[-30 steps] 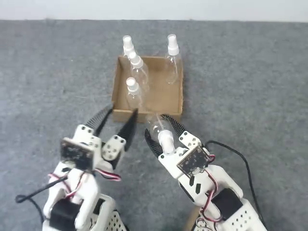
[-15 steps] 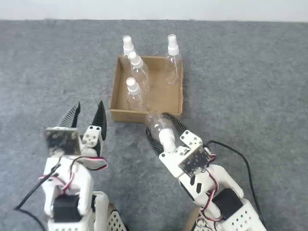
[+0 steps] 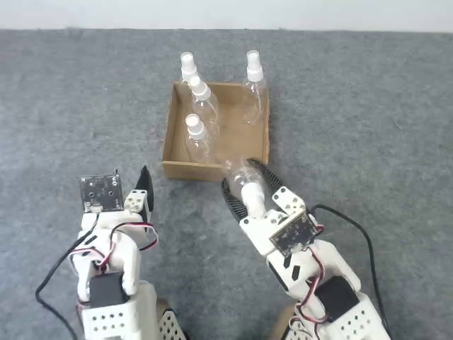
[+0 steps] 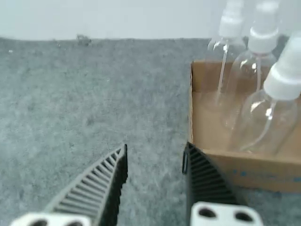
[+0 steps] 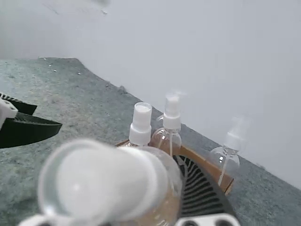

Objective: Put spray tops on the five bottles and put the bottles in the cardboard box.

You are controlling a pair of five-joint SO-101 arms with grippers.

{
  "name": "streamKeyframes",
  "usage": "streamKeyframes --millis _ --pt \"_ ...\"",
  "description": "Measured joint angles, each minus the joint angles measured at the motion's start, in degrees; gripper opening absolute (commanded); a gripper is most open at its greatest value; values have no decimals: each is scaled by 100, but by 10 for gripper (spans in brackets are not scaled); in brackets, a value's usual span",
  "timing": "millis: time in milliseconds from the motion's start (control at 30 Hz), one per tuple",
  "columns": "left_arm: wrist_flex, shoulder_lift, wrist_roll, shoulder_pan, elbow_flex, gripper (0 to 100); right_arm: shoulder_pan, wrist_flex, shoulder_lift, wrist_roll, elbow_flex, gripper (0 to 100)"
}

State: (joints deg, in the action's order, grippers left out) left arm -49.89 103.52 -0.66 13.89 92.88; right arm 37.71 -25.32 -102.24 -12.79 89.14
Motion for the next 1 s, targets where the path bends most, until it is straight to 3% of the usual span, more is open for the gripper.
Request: streamKeyframes --millis 167,667,1000 --pt "0 0 0 26 70 182 -352 0 -9 0 -141 6" --pt "0 0 0 26 70 184 -387 0 44 0 -1125 6" --pt "0 0 0 26 70 183 -387 9 2365 -9 -2295 6"
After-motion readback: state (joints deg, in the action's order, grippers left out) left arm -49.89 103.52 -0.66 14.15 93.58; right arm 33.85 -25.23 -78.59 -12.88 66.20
